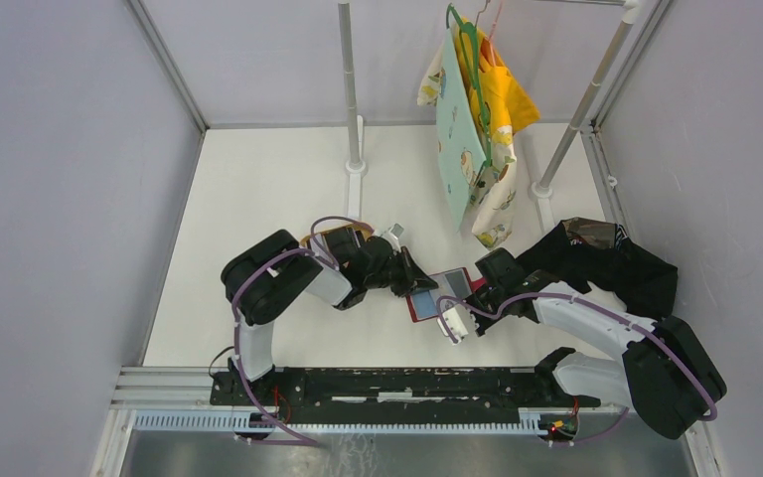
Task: Put the credit cards into the card holder
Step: Insert the credit card into the card holder.
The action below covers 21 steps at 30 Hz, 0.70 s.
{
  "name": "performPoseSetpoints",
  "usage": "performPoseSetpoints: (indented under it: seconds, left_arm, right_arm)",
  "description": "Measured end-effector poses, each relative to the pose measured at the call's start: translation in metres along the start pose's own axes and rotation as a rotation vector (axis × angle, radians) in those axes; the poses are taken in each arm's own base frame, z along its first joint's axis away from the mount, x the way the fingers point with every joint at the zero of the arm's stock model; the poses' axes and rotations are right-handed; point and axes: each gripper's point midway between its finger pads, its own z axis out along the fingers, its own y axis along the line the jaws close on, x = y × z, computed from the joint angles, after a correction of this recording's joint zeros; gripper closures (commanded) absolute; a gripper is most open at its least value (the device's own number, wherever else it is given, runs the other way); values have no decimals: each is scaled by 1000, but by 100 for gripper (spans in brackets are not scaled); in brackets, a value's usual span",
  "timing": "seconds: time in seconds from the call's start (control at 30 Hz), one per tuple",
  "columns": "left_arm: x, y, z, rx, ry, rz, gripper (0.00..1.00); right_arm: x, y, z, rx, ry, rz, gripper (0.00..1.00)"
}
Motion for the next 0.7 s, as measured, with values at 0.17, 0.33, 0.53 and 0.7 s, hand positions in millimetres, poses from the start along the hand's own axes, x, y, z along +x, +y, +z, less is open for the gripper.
performPoseSetpoints:
  seconds: [0.17, 0.33, 0.53, 0.7]
  left_arm:
    - [0, -3, 2, -2, 18, 20, 98]
    - [-1, -3, 7, -2, 31, 29, 96]
    - [-2, -6, 12, -3, 46, 36, 92]
    - [-2, -5, 12, -13, 50, 41, 88]
  right_arm:
    - [0, 0, 0, 0, 0, 1, 95]
    - [0, 0, 0, 0, 0, 1, 95]
    - [0, 0, 0, 0, -1, 3, 91]
    - [-4, 1, -1, 0, -19, 3, 88]
